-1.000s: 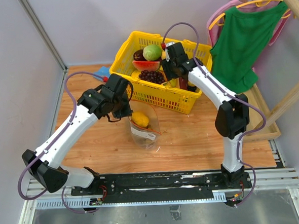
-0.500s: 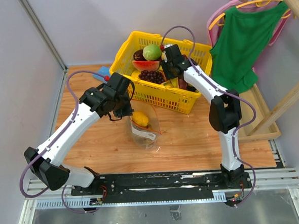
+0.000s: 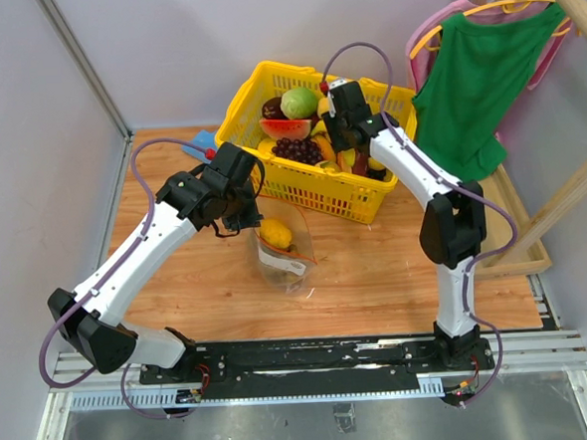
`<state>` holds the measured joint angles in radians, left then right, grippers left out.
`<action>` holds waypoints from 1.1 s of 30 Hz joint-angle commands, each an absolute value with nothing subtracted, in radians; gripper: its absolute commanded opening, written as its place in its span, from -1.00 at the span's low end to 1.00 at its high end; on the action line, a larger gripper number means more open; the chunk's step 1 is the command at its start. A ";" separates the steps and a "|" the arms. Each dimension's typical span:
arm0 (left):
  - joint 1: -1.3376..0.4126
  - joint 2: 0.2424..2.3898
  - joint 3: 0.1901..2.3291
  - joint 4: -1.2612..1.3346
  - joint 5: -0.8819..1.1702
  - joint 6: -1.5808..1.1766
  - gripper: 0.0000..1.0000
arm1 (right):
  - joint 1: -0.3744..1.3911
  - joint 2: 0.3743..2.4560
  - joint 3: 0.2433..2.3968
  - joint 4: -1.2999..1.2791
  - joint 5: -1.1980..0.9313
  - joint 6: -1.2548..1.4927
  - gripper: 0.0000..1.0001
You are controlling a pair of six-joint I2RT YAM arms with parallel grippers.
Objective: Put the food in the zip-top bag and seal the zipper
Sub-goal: Pick up the fake fruit from the bin, then place the fake fruit in the zipper food storage bag.
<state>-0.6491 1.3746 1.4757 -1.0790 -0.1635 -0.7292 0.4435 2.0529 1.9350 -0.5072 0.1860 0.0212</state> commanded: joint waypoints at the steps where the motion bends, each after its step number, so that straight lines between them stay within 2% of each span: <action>1: -0.641 1.370 1.503 -1.077 -0.176 -0.729 -0.99 | 0.427 1.909 1.909 -0.506 0.231 -0.015 -0.88; 14: -0.641 1.365 1.499 -1.072 -0.188 -0.743 -0.99 | 0.469 1.684 1.914 -0.627 0.264 0.036 -0.95; 25: -0.640 1.373 1.511 -1.064 -0.193 -0.766 -0.99 | 0.624 1.539 1.930 -0.835 0.254 0.072 -0.99; 33: -0.640 1.369 1.513 -1.048 -0.190 -0.786 -0.99 | 0.751 1.516 1.956 -0.994 0.195 0.141 -0.99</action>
